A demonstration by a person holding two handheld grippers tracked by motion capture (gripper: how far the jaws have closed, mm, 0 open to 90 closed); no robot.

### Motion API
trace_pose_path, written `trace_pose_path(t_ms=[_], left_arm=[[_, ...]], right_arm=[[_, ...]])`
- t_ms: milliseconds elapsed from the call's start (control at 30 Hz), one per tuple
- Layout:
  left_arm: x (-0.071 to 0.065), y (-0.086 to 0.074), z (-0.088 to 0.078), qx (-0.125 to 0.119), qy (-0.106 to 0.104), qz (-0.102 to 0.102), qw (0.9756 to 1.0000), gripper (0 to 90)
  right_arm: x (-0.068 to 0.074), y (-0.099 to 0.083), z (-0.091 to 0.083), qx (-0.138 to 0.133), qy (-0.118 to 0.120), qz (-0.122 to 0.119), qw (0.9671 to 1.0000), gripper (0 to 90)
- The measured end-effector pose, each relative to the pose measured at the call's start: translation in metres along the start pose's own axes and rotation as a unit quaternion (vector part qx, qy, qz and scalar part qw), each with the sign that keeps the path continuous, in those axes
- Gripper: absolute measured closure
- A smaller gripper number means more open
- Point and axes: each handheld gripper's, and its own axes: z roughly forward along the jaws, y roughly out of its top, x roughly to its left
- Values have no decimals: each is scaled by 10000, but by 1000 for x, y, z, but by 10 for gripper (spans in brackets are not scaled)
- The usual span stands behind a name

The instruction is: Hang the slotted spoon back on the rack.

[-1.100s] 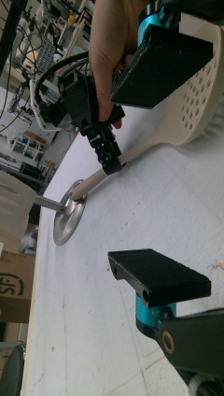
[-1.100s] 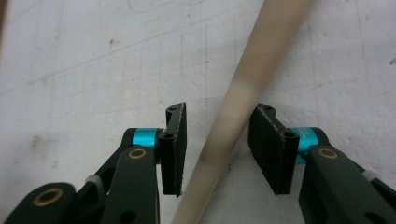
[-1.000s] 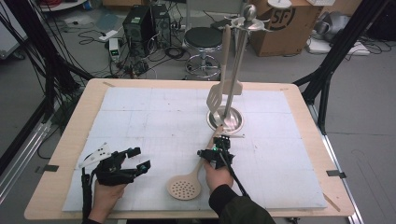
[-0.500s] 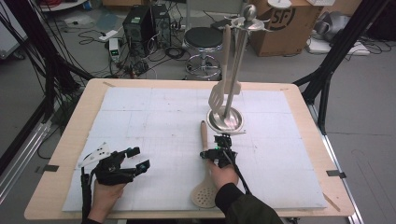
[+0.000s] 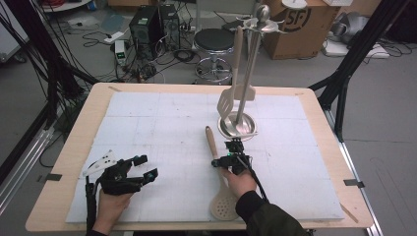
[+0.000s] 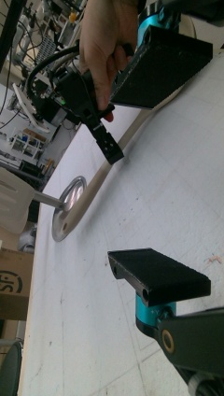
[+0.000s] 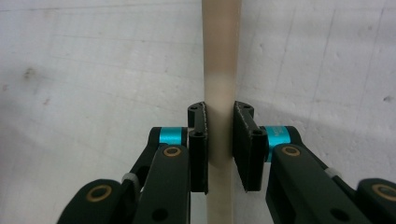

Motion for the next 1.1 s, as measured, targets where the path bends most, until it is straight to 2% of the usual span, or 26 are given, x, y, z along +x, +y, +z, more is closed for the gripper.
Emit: trace_pose_path(t_ms=[100,167,300,400,500,633,700,767,867,967,1000,1033,1067,1100], left_arm=[[-1,0,0,4,-7,6,10000,211],[-1,0,1,19,14,31,10000,211],[-1,0,2,53,13,51,10000,212],[0,0,1,48,13,36,10000,212],[0,-1,2,51,14,28,10000,212],[0,-1,2,58,26,38,10000,212],[0,-1,2,57,24,21,10000,212],[0,-1,2,61,21,31,10000,211],[0,-1,2,66,25,30,10000,212],[0,-1,2,71,12,7,10000,212],[0,-1,2,71,15,8,10000,211],[0,-1,2,70,12,6,10000,212],[0,-1,2,70,13,9,10000,212],[0,-1,2,64,13,10,10000,212]], right_arm=[[-1,0,-9,-302,241,-271,9989,779],[-3,0,-14,-481,424,-446,9969,779],[-4,0,-22,-723,585,-663,9935,779],[-4,0,-26,-928,705,-874,9893,779],[-3,0,-31,-1163,858,-1062,9838,779],[-1,-4,-38,-1574,1076,-1470,9706,780],[0,-6,-40,-1687,1122,-1612,9659,780],[2,-7,-41,-1771,1097,-1667,9638,781],[5,-9,-43,-1950,1114,-1841,9569,783],[6,-10,-46,-2120,1195,-1902,9511,783],[6,-10,-47,-2135,1207,-1884,9510,783],[5,-9,-48,-2154,1257,-1903,9495,782],[4,-10,-49,-2175,1232,-1882,9498,782],[3,-9,-51,-2235,1265,-1869,9482,782]])
